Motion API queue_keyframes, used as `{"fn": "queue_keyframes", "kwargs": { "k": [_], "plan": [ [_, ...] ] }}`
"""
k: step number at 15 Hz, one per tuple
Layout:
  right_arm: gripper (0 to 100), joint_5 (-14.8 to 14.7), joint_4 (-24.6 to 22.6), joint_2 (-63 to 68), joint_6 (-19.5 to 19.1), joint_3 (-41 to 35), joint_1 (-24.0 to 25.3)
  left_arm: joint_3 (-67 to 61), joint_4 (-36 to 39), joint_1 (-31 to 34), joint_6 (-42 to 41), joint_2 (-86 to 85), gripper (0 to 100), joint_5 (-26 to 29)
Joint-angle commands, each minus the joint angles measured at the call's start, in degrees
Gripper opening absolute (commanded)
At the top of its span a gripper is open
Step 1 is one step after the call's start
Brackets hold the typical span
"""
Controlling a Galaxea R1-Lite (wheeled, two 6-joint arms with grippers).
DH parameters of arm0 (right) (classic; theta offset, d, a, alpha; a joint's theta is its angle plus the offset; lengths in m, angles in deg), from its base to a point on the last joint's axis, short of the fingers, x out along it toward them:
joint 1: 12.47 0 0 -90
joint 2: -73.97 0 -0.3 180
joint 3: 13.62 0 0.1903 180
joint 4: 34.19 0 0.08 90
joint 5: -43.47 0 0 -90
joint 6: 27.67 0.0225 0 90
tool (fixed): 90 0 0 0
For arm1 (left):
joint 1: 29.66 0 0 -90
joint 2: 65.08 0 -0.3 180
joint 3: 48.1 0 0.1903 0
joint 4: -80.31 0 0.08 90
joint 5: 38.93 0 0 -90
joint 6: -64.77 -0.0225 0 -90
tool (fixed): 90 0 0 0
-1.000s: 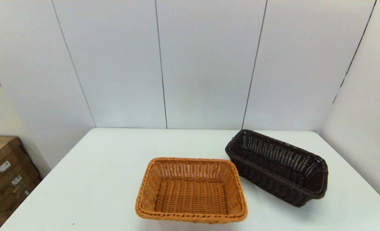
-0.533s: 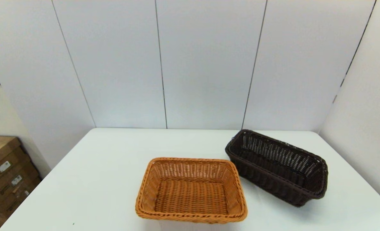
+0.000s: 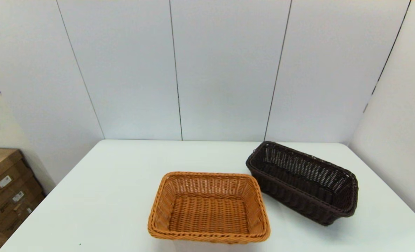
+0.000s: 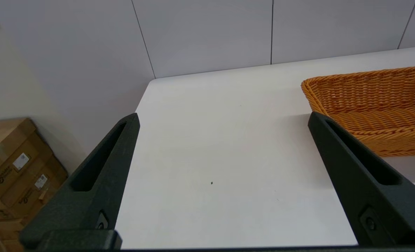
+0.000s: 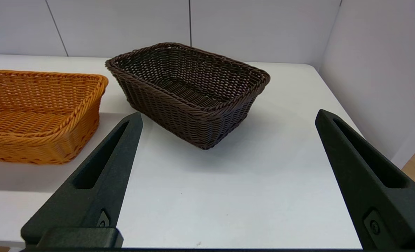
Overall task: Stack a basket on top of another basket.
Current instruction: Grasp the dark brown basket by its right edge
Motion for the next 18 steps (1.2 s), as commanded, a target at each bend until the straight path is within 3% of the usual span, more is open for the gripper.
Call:
{"fn": "queue_keyframes", "kwargs": {
  "k": [1, 5, 7, 18],
  "plan": [
    [100, 0.02, 0.02, 0.07, -0.04, 0.01, 0.0, -4.82, 5.31, 0.0, -0.26, -0.11, 100, -0.07],
    [100, 0.02, 0.02, 0.07, -0.04, 0.01, 0.0, -7.81, 7.07, 0.0, -0.53, -0.11, 100, -0.16],
    [100, 0.02, 0.02, 0.07, -0.04, 0.01, 0.0, -11.06, 11.82, 0.0, -0.62, -0.11, 100, 0.11],
    [100, 0.02, 0.02, 0.07, -0.04, 0.01, 0.0, -11.06, 9.36, 0.0, 0.44, -0.11, 100, 0.02]
  ]
}}
